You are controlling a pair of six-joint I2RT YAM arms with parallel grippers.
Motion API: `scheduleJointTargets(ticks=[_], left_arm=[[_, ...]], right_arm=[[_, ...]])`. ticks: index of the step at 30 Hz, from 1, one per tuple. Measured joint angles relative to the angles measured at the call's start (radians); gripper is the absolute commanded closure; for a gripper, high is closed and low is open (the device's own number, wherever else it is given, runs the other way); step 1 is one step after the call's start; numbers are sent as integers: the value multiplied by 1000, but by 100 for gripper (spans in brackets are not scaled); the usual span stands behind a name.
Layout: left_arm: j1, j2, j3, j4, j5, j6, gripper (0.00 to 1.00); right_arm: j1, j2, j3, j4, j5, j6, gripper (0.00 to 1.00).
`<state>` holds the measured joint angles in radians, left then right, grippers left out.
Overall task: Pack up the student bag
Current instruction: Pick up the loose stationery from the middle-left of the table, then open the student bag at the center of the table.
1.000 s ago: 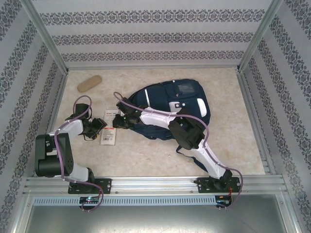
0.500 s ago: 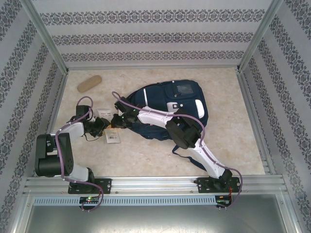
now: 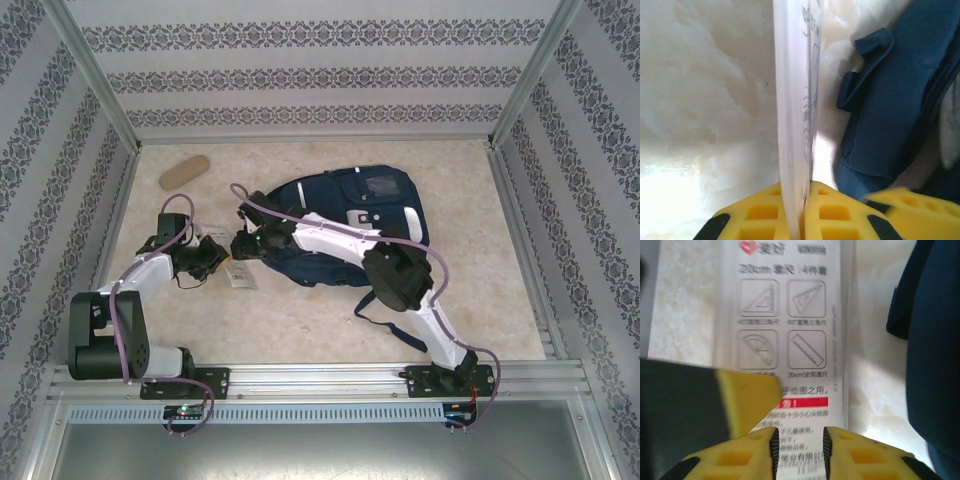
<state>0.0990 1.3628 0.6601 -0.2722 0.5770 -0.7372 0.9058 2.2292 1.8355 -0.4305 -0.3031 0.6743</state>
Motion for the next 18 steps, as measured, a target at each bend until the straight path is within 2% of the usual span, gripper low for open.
scheduleJointTargets(ticks=[6,13,16,18], left_arm=[[0,-52,3,-32,0,-1,98],[0,-118,20,-55,18,-1,98],[-1,-126,20,-60,26,-3,98],[-1,-130,20,-62,31,-4,98]], right_arm=[[-39,-133,2,-116,159,-136,56],[-97,-145,-3,-225,307,-222,52],[-104,-129,-2,-262,340,-246,52],[-103,-107,0,-277,349,-258,59]])
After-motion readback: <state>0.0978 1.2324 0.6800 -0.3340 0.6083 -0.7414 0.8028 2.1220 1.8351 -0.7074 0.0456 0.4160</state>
